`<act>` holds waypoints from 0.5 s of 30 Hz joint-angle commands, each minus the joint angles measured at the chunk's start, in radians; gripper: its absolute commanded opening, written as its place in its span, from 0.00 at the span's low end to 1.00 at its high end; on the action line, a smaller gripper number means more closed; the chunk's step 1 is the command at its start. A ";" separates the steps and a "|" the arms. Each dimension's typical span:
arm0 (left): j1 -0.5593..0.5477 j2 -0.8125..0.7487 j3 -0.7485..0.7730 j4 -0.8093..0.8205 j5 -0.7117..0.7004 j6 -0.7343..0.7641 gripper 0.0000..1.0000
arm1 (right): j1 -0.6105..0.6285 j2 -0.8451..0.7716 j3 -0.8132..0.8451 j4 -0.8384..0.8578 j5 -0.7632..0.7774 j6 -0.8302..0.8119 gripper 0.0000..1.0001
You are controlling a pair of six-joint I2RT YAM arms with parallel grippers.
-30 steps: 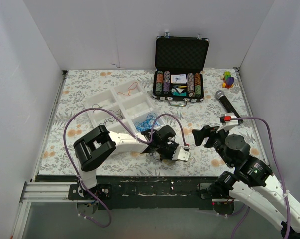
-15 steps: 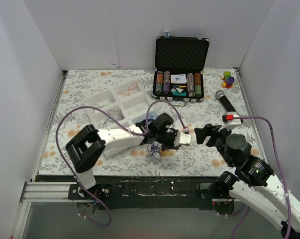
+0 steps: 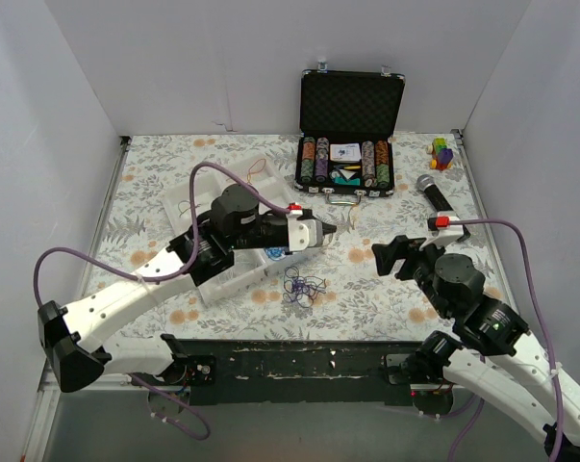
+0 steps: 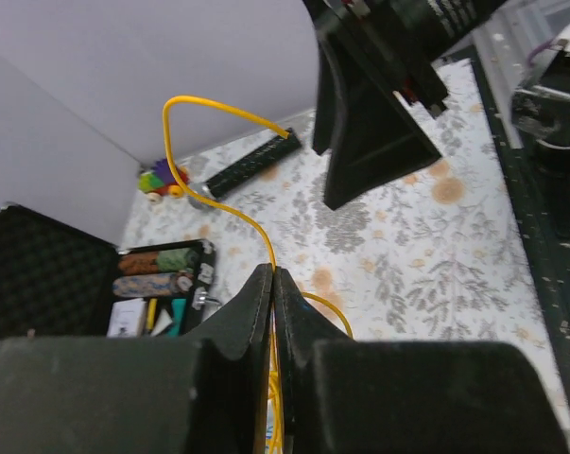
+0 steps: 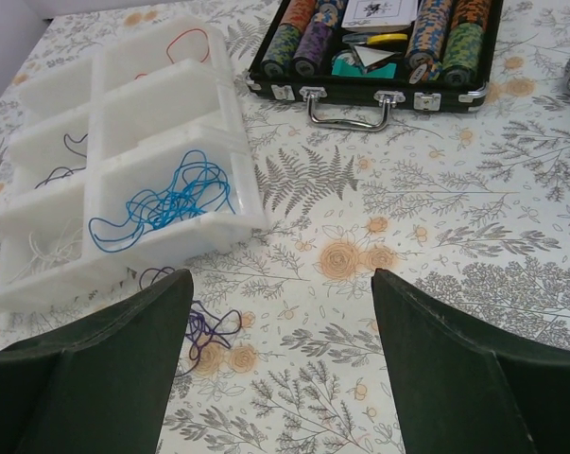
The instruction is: Untangle the cables
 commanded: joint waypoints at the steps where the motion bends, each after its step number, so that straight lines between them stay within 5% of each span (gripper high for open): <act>1: 0.017 -0.042 0.027 0.082 -0.155 0.079 0.00 | 0.001 0.037 -0.032 0.098 -0.064 0.029 0.85; 7: 0.130 -0.008 0.025 0.204 -0.278 -0.130 0.00 | 0.001 0.075 -0.094 0.167 -0.121 0.049 0.85; 15: 0.347 0.128 -0.065 0.307 -0.206 -0.288 0.00 | 0.001 0.068 -0.138 0.196 -0.133 0.048 0.85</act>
